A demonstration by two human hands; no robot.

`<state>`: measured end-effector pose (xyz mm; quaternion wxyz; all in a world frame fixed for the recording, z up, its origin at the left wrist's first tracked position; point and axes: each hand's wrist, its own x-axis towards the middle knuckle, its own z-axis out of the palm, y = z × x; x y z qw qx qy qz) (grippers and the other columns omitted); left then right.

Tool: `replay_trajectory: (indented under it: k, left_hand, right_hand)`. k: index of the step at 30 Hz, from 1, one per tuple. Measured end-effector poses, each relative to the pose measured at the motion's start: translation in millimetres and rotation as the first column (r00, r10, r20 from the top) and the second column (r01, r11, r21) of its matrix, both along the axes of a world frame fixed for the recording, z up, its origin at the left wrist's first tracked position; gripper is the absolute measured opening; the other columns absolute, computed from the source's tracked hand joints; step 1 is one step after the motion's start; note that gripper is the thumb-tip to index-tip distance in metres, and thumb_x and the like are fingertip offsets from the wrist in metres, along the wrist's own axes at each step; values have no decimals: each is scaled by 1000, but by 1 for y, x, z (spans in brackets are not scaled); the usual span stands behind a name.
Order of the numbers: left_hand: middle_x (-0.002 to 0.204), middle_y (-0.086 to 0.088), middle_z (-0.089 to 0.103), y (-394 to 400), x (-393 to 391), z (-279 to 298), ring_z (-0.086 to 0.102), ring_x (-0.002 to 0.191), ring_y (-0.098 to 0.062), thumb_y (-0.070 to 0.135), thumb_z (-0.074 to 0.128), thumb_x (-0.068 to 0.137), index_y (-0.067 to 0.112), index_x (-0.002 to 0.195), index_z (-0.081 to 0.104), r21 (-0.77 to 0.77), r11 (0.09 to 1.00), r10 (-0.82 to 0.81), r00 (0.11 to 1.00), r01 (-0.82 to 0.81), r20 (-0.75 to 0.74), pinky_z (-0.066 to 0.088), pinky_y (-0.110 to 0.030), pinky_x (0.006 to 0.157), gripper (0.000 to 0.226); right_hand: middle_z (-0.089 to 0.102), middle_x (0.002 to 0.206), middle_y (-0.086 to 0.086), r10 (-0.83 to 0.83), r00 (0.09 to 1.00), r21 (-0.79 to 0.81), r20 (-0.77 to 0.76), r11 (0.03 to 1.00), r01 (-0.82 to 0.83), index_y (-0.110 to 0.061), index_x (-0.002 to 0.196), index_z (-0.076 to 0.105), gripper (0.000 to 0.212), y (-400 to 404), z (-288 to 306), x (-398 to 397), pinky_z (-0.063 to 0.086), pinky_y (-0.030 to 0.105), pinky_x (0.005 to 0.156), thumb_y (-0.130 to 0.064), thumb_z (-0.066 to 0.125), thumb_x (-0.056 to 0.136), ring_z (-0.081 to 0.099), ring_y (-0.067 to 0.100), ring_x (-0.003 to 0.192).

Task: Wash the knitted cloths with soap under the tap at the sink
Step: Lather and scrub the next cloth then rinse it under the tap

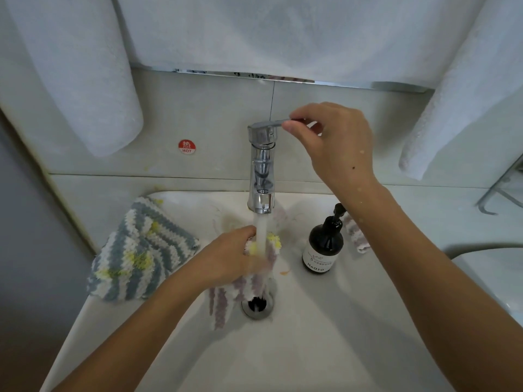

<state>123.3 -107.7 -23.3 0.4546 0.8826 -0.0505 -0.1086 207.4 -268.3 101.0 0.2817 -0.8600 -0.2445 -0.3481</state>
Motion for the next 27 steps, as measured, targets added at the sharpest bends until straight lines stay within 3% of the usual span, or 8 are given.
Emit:
replay_trajectory:
  k: [4, 8, 10, 12, 15, 19, 23, 27]
  left_hand:
    - [82, 20, 60, -2, -3, 1, 60, 76, -2, 24, 70, 87, 40, 81, 57, -2, 994, -111, 990, 111, -84, 49, -18, 67, 22]
    - [94, 11, 65, 1, -5, 4, 64, 94, -13, -4, 53, 79, 32, 91, 63, 41, 982, -177, 968, 187, -176, 55, -34, 88, 39]
    - [107, 6, 65, 4, -6, 7, 62, 102, -13, -3, 55, 79, 22, 107, 63, 46, 975, -205, 959, 218, -194, 53, -28, 89, 39]
    - [112, 12, 64, 9, -6, 9, 61, 104, -8, 5, 60, 82, 24, 115, 62, 80, 969, -216, 956, 235, -197, 52, -22, 88, 39]
    - [112, 10, 63, 17, -5, 9, 63, 102, -13, 33, 67, 72, 27, 113, 62, 148, 954, -226, 952, 259, -208, 52, -39, 93, 42]
    - [110, 19, 57, 28, -7, 10, 60, 103, -8, 33, 71, 72, 39, 107, 60, 141, 952, -225, 933, 272, -281, 51, -34, 93, 37]
    - [115, 12, 61, 24, -9, 10, 62, 106, -14, 47, 71, 65, 35, 108, 63, 116, 956, -237, 941, 270, -240, 49, -45, 97, 46]
    - [110, -3, 65, 10, -6, 4, 64, 100, -25, 26, 75, 78, 19, 109, 64, -40, 991, -131, 971, 126, -202, 53, -47, 91, 33]
  right_hand:
    - [69, 96, -10, -9, 1000, -4, -15, 1000, 9, -24, 100, 73, 28, -1, -3, -1, 53, 34, 74, -47, 59, 92, 62, 5, 75]
    - [68, 107, -8, 34, 999, 4, 40, 999, -34, -20, 103, 71, 22, -1, -7, -4, 56, 37, 72, -35, 60, 92, 63, 5, 82]
    - [68, 109, -8, 63, 997, -21, 39, 998, -62, -19, 108, 70, 23, -2, -9, -6, 57, 38, 71, -31, 59, 92, 63, 5, 83]
    - [67, 111, -8, 83, 996, -42, 22, 996, -82, -19, 113, 68, 24, -3, -11, -8, 57, 38, 71, -29, 58, 93, 63, 5, 84]
    - [64, 116, -7, 110, 994, -44, 6, 993, -110, -19, 117, 65, 27, -5, -14, -9, 57, 38, 70, -28, 57, 93, 64, 6, 84]
    - [57, 129, -5, 135, 991, -69, -22, 988, -136, -18, 125, 58, 33, -5, -22, -13, 57, 38, 69, -25, 57, 93, 62, 6, 80]
    - [47, 140, -4, 152, 987, -58, -51, 986, -155, -18, 133, 50, 43, -6, -34, -19, 57, 40, 67, -21, 58, 91, 63, 10, 78]
    - [46, 142, -2, 157, 987, -18, -30, 987, -158, -15, 135, 49, 47, -8, -53, -24, 57, 38, 62, -15, 56, 89, 61, 8, 76]
